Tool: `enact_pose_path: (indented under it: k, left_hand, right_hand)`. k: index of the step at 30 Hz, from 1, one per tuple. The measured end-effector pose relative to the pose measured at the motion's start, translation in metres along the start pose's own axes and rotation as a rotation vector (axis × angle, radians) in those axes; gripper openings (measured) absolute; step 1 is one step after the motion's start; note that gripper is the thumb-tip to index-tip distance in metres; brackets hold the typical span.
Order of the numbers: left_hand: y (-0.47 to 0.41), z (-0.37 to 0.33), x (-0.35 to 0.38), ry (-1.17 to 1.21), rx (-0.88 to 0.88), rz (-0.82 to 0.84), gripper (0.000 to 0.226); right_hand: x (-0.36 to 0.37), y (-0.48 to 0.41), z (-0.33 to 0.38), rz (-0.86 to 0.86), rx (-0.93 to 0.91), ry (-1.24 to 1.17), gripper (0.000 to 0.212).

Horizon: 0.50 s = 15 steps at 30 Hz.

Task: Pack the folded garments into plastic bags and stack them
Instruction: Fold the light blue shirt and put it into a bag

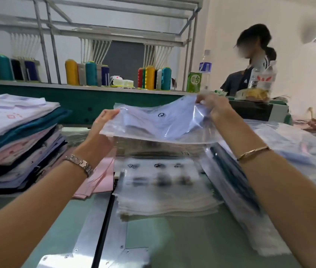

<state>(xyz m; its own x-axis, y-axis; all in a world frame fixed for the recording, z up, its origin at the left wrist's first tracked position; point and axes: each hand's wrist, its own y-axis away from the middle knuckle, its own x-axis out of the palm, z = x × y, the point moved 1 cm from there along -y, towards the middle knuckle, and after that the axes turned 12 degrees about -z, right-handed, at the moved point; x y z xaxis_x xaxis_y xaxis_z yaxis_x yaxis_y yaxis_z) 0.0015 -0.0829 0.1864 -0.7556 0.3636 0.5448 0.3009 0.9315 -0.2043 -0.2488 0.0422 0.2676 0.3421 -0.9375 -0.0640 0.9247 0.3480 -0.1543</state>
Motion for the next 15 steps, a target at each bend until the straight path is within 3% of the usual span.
enact_pose_path:
  k: [4,10,12,15]
  left_hand:
    - [0.012,0.0,0.051,0.009,0.055,0.163,0.012]
    - [0.032,0.029,0.146,0.081,-0.067,0.266,0.005]
    - [0.034,0.047,0.173,0.037,-0.094,0.281,0.011]
    - [0.037,0.074,0.208,-0.022,-0.111,0.316,0.016]
  right_hand:
    - [-0.057,-0.019,0.041,-0.034,-0.066,0.036,0.005]
    - [-0.149,-0.056,0.048,-0.098,-0.064,0.01,0.018]
    - [-0.178,-0.067,0.039,-0.142,-0.09,0.027,0.028]
    - [-0.218,-0.083,0.02,-0.154,-0.096,0.124,0.066]
